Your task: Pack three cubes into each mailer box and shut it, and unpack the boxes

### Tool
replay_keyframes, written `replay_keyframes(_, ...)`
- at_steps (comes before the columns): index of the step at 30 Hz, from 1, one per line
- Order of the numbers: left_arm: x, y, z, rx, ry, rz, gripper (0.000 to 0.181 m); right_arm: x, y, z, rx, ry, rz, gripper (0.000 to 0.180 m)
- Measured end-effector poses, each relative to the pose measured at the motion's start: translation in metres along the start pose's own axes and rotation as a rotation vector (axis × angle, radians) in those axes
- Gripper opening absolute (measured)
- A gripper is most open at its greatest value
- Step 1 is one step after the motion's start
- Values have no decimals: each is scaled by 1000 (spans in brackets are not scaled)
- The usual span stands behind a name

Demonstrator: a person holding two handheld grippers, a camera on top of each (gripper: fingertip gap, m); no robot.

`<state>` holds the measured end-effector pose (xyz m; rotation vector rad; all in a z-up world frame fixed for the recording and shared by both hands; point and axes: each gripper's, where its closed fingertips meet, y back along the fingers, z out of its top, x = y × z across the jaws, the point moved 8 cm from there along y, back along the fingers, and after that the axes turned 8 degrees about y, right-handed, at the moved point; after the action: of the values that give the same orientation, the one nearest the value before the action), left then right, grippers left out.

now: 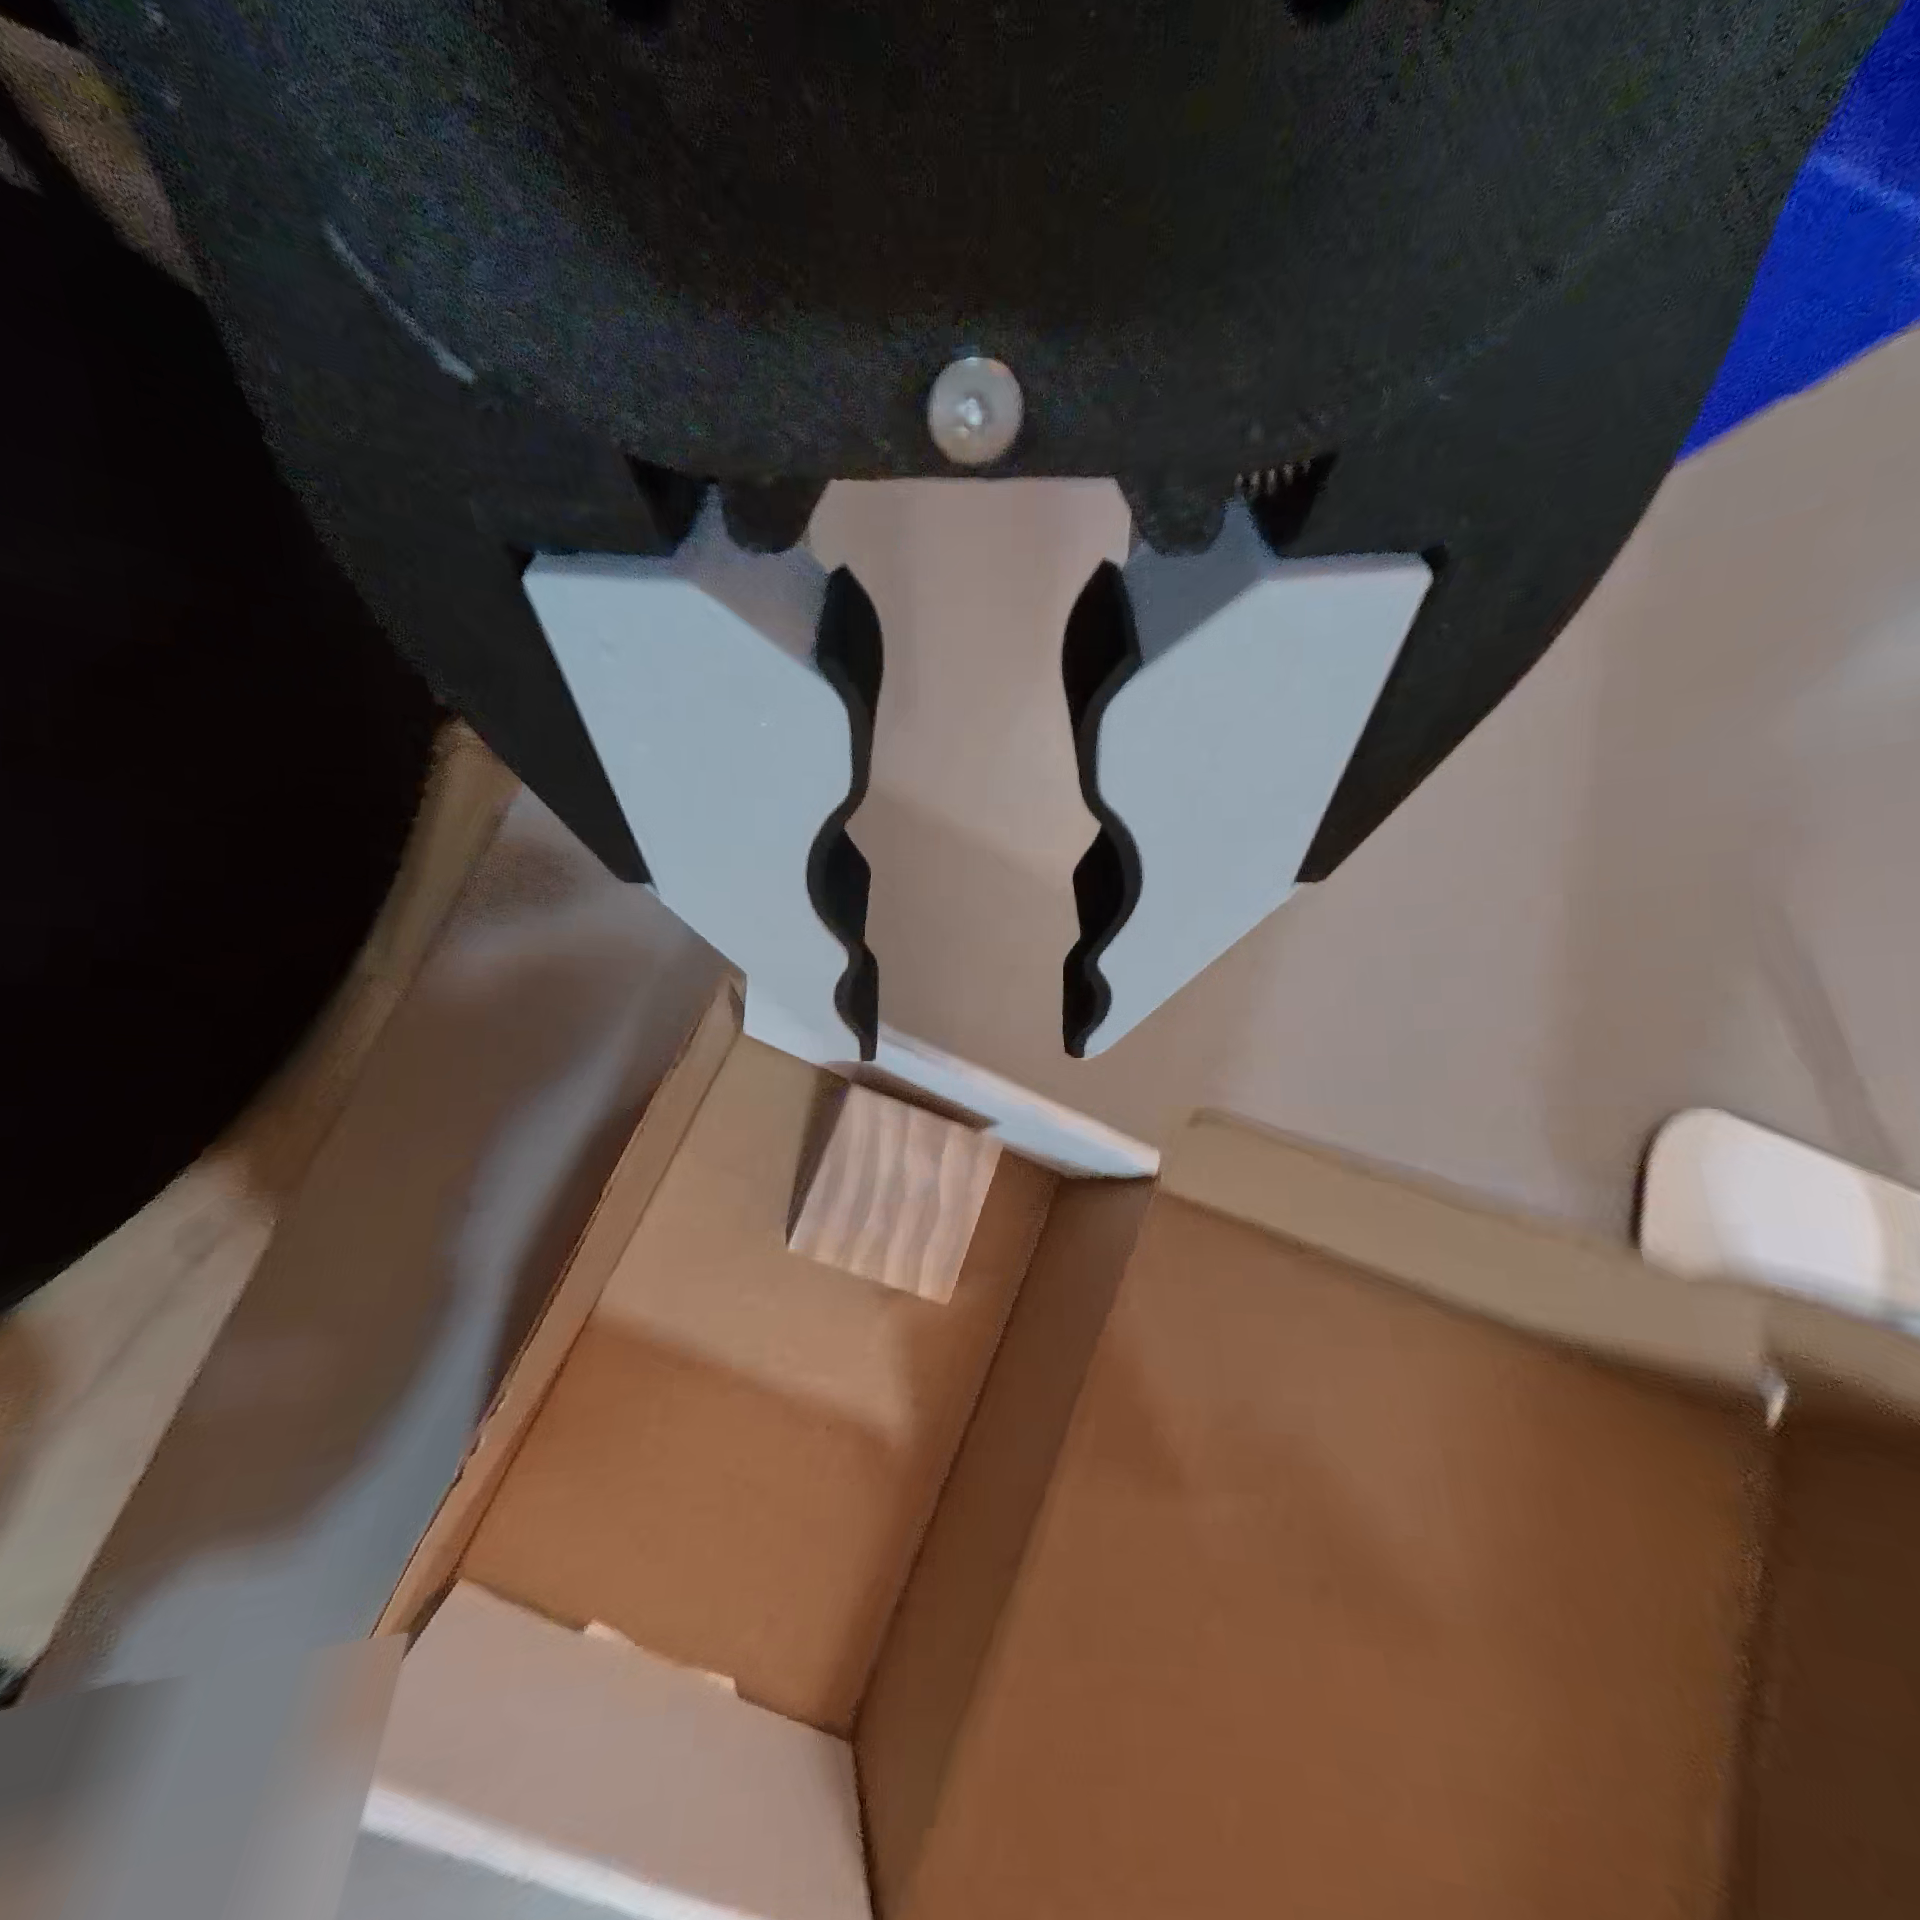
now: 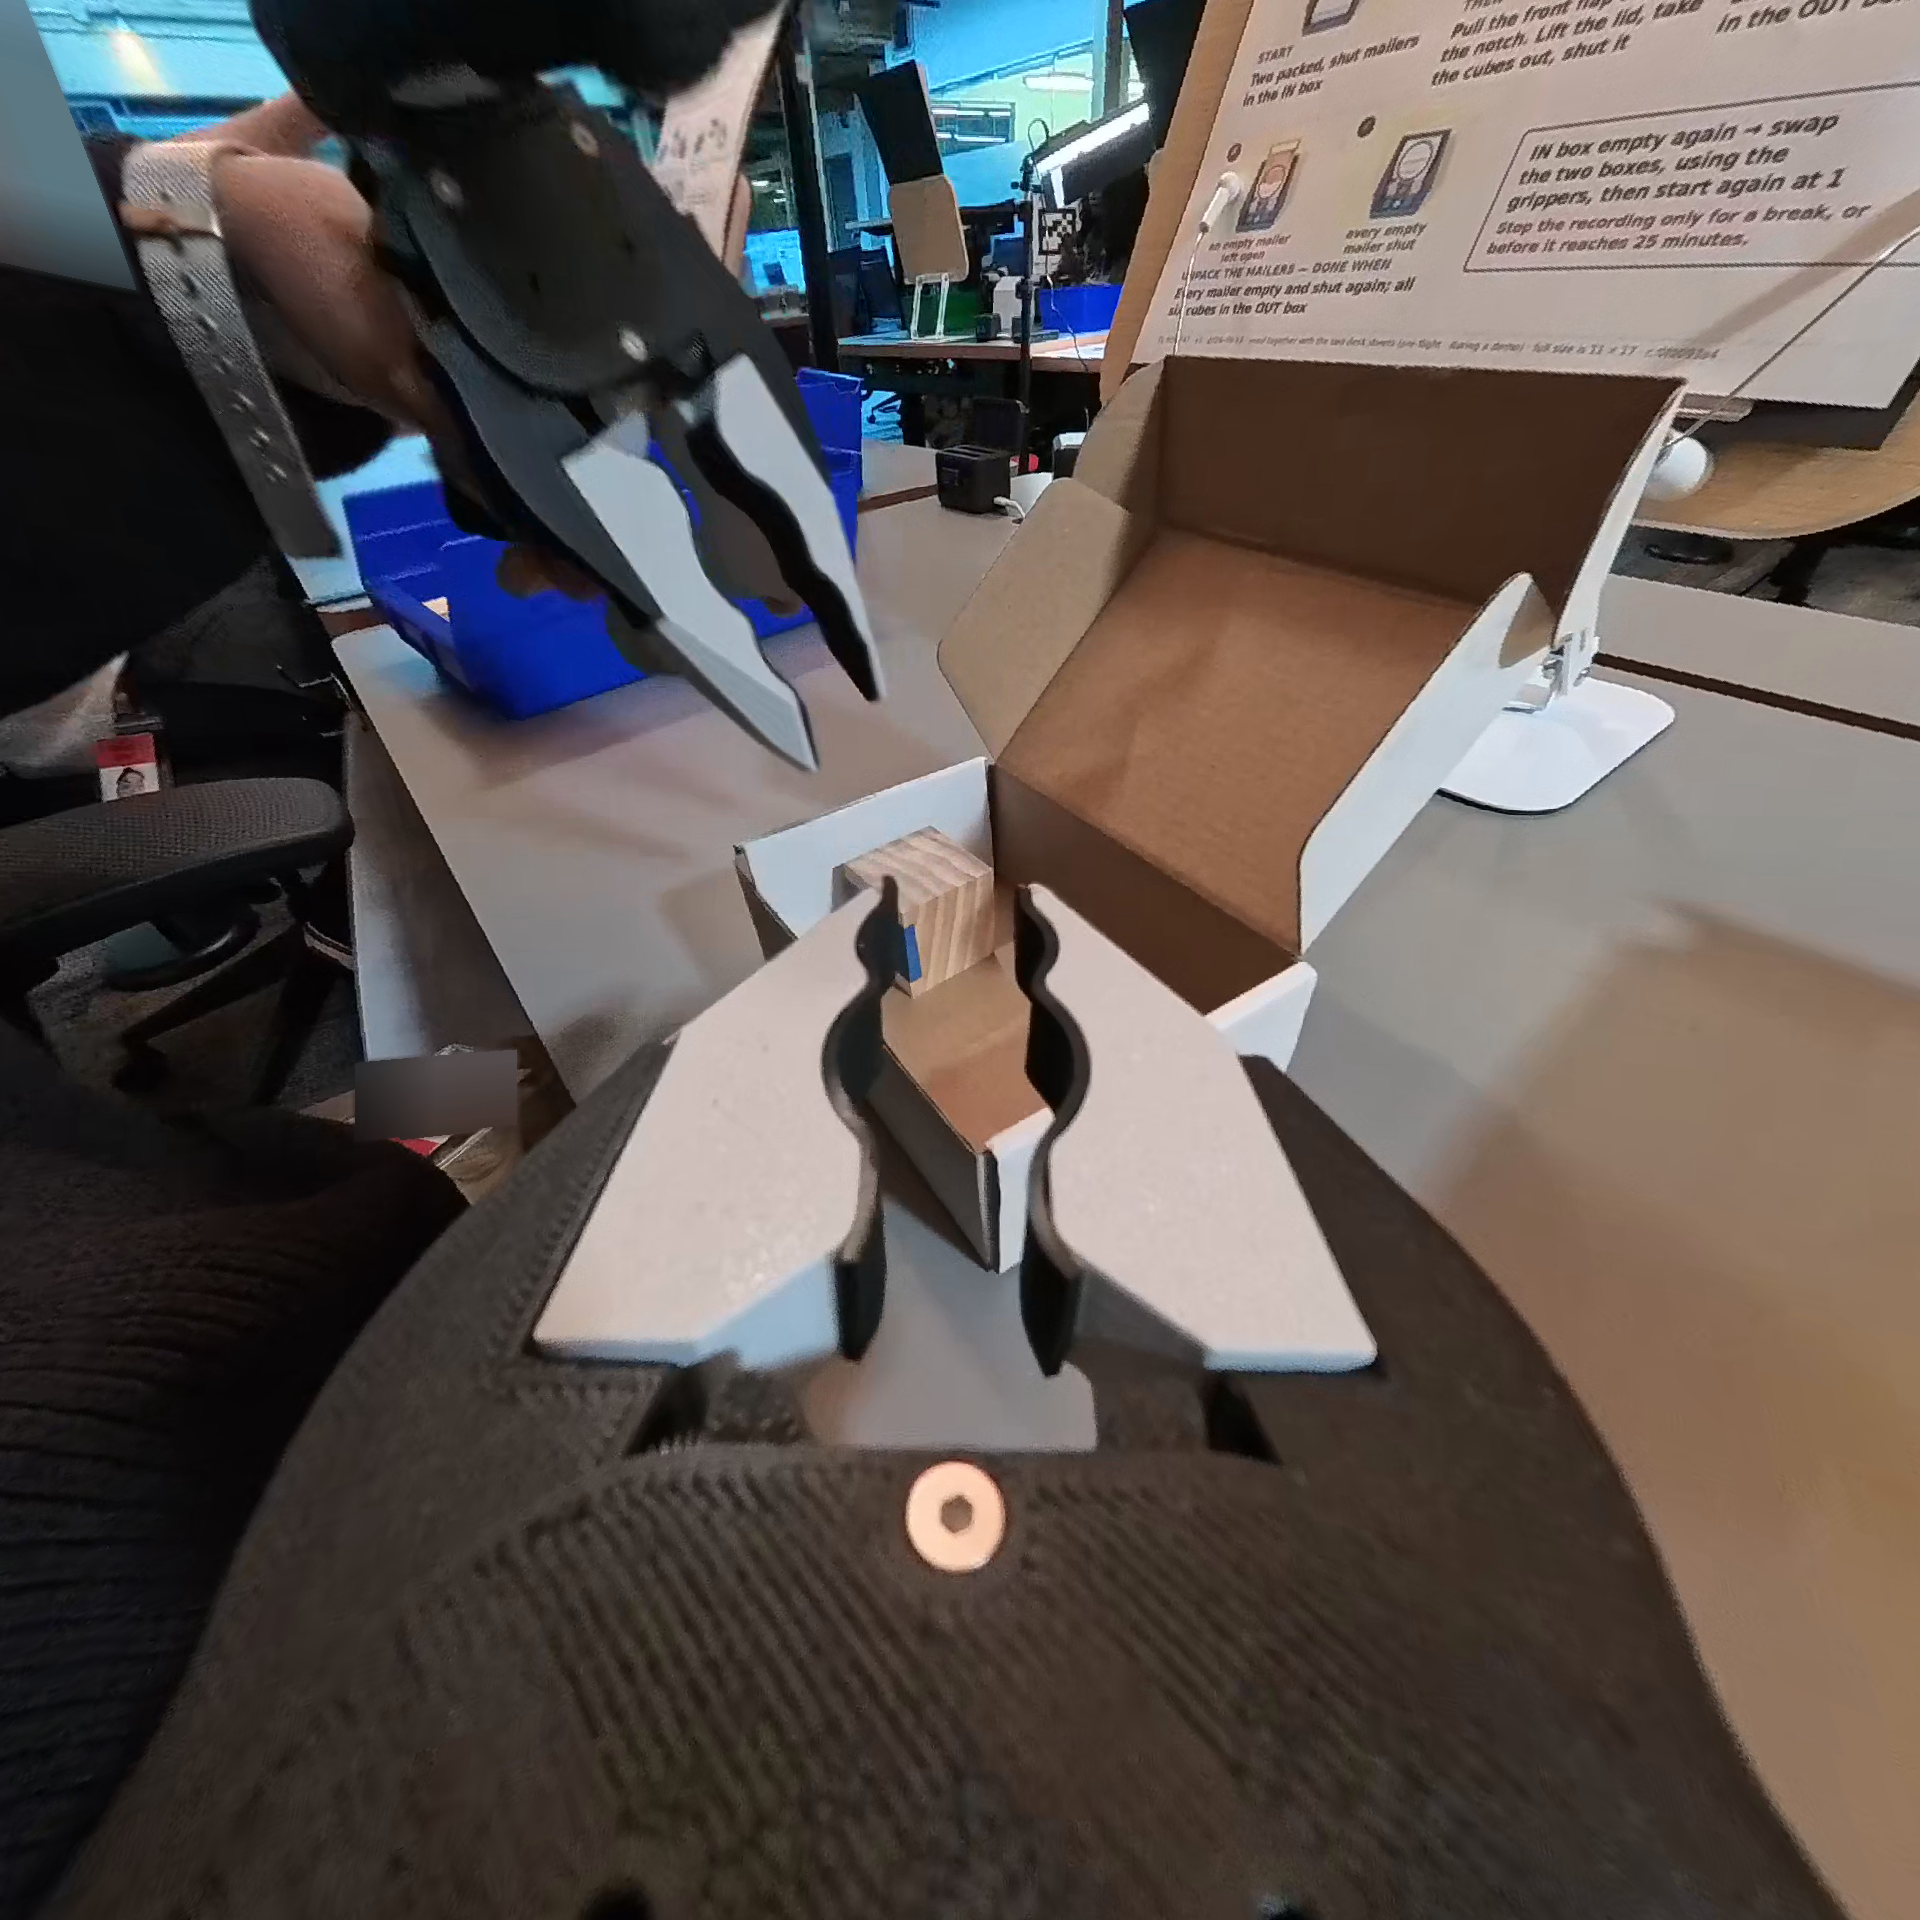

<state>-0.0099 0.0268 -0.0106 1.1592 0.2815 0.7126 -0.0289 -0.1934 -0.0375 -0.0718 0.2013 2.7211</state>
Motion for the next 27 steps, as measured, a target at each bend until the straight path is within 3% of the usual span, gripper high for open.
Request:
replay_keyframes(1,6,9,-8,-38,68,-30,36,0,0,-1,4,-1,1,20)
replay_keyframes(5,62,63,-61,-202,418,-3,37,-3,-1,-3,11,-13,-5,20)
replay_keyframes(10,152,132,-179,-236,768,338,40,-5,-3,-3,4,-35,-13,20)
replay_keyframes(12,174,139,-233,-144,882,399,41,-5,-5,-3,10,-35,-8,20)
replay_keyframes(16,182,116,-311,-25,1072,326,41,-3,-10,-6,38,-11,-8,20)
replay_keyframes(20,168,88,-339,65,1068,316,42,-2,-15,-10,61,-7,-13,20)
replay_keyframes(27,168,65,-334,109,1002,289,42,-6,-15,-15,85,13,-51,19)
